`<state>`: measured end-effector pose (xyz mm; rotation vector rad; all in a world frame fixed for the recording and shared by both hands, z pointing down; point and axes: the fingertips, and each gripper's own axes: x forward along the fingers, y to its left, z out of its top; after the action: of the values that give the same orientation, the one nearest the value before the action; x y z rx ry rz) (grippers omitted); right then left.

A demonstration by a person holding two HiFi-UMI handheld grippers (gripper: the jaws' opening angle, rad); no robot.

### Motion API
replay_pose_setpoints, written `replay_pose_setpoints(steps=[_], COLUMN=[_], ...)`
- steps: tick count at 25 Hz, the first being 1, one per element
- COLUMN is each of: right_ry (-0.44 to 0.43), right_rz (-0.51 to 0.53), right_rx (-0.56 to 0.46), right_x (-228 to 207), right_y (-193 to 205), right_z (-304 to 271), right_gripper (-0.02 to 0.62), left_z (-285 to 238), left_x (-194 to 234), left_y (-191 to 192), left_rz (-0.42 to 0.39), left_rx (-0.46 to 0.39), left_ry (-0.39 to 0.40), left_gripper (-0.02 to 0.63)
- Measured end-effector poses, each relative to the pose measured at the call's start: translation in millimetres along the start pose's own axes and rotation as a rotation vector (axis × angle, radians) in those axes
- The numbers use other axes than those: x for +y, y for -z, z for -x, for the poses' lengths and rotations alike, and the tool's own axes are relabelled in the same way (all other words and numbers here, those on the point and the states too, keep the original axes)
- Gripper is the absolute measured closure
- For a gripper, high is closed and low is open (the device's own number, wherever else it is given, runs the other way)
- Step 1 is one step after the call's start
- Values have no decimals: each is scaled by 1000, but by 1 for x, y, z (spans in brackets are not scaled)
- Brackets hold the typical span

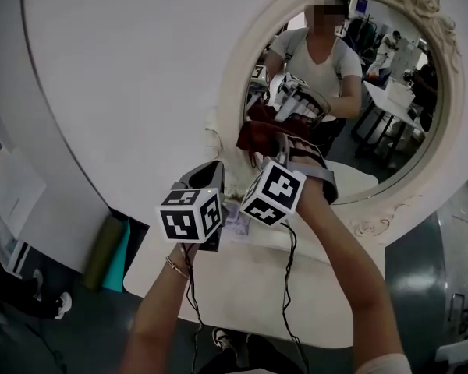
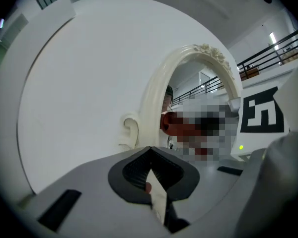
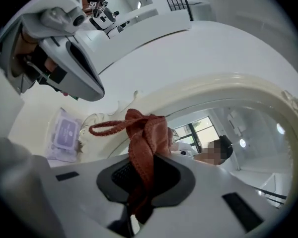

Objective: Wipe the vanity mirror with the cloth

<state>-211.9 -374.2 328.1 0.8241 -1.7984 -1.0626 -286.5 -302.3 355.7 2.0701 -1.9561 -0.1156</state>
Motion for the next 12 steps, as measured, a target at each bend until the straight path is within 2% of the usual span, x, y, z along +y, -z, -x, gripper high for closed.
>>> replay_pose_setpoints(steps=[7,12], right_ry=[-137,-175], right_rz=[-37,-135], right_rx=[52,39], right_x=[89,110], right_y=[34,47], right_z=[-25,-26], right_gripper=[535,535], left_z=[6,4], left_x=[8,-2], left_y=[45,49], left_rz=[5,-6], left_rx=[66,80], left_ry=[-16,-5], left_gripper=[600,600])
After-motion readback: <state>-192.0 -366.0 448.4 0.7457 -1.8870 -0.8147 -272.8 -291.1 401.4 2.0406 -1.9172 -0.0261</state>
